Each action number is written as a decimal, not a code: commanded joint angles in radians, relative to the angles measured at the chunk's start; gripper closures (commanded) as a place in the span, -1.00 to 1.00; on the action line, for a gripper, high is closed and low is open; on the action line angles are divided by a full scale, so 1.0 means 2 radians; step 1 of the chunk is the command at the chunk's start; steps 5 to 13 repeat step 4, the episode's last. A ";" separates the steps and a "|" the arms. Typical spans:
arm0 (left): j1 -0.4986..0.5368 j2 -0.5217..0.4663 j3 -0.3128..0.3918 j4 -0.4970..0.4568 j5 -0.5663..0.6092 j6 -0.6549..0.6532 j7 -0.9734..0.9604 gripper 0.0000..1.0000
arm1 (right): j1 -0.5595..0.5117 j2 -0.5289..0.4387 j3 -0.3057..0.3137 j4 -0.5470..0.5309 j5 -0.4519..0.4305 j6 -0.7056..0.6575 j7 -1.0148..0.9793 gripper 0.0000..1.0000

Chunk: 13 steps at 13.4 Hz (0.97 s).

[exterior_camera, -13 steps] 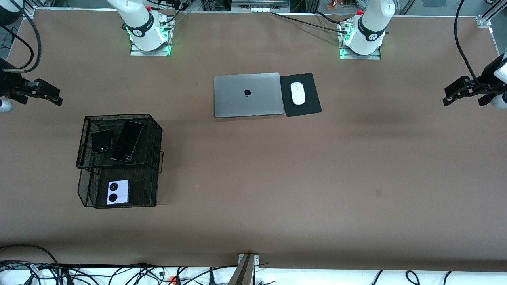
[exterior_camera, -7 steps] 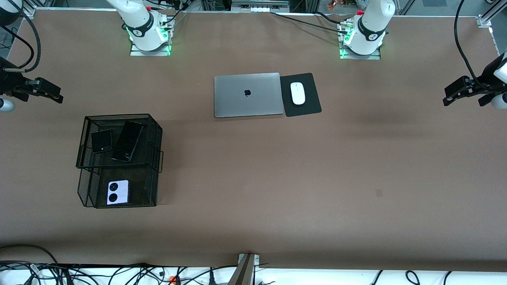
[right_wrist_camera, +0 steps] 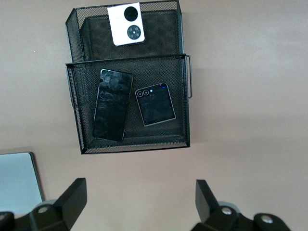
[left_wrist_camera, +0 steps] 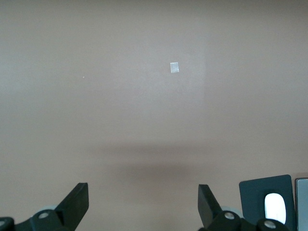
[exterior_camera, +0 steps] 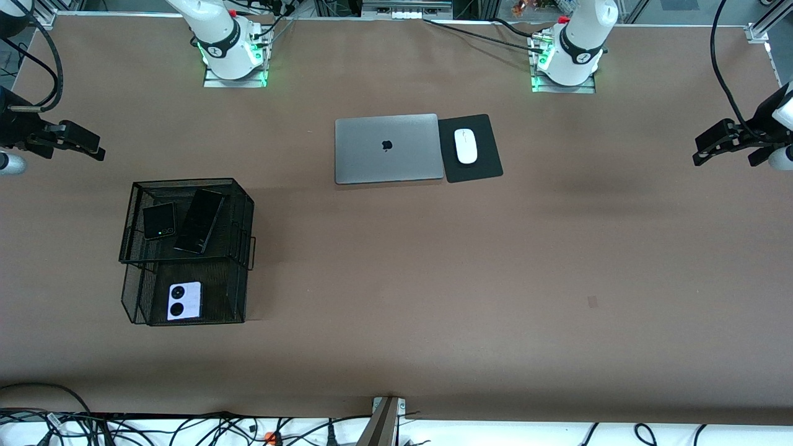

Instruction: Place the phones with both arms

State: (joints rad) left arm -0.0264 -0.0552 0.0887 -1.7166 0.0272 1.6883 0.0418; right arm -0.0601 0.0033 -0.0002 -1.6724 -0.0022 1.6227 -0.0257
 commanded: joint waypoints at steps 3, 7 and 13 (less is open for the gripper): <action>0.002 -0.002 -0.002 0.004 -0.002 -0.005 0.001 -1.00 | 0.005 0.001 -0.005 0.008 0.009 -0.001 0.004 -1.00; 0.002 -0.001 -0.001 0.004 -0.002 -0.005 0.001 -1.00 | 0.005 0.001 -0.005 0.008 0.009 -0.001 0.004 -1.00; 0.002 -0.001 -0.001 0.004 -0.002 -0.005 0.001 -1.00 | 0.005 0.001 -0.005 0.008 0.009 -0.001 0.004 -1.00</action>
